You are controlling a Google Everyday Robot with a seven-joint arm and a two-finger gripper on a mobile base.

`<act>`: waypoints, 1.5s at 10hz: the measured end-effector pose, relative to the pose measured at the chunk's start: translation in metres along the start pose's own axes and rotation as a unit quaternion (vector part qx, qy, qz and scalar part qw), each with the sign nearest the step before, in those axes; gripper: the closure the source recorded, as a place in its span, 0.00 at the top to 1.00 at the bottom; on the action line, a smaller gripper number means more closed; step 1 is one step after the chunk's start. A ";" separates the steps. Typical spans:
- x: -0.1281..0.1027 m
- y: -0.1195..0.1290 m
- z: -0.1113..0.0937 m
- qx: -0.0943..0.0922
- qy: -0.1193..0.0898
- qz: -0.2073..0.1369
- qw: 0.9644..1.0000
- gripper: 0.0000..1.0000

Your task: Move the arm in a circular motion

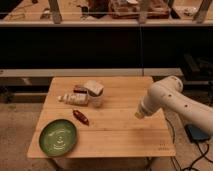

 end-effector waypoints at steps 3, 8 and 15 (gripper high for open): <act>0.039 0.067 -0.008 -0.018 0.010 0.011 1.000 0.08; 0.031 0.116 -0.007 -0.012 0.006 -0.041 0.999 0.11; -0.130 0.113 0.041 -0.013 0.000 -0.143 0.990 0.11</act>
